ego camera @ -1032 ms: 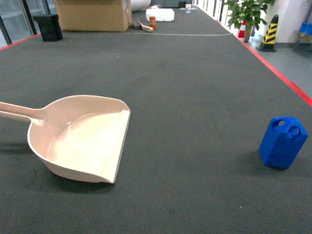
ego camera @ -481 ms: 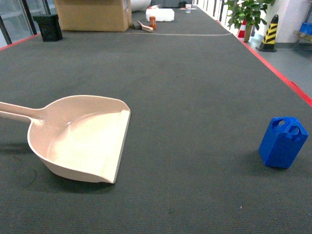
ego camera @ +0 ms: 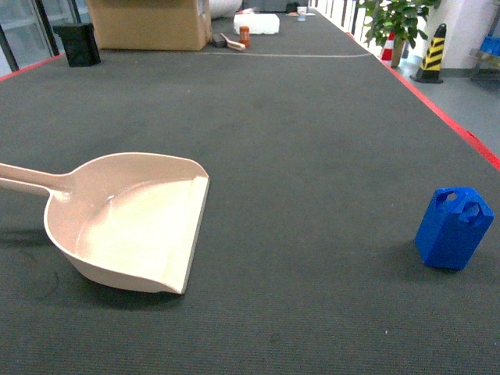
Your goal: Place part in tray to right shelf
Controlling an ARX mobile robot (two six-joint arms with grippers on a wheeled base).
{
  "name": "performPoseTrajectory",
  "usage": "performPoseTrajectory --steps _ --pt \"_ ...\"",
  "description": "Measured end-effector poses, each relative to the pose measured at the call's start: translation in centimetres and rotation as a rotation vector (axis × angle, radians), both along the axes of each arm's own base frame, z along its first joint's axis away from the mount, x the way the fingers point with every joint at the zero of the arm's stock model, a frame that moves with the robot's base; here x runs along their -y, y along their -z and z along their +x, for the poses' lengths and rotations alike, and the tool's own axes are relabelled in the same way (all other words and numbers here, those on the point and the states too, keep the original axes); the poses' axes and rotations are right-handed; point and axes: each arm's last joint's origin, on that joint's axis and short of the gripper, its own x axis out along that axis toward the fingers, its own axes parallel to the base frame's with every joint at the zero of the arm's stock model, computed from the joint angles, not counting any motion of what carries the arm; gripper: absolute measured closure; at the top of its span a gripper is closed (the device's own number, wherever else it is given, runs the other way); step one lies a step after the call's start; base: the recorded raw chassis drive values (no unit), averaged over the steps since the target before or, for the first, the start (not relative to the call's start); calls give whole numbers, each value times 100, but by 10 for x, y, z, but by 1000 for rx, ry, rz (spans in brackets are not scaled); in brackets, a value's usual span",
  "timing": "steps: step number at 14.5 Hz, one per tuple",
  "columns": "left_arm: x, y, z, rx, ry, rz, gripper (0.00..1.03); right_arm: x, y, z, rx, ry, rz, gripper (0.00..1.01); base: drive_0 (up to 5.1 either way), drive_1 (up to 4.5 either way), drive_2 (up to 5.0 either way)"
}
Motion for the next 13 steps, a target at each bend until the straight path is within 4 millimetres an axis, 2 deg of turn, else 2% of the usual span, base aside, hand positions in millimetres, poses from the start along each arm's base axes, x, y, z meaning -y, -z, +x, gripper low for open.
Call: performPoseTrajectory --steps 13 --pt "0 0 0 0 0 0 5 0 0 0 0 0 0 3 0 0 0"
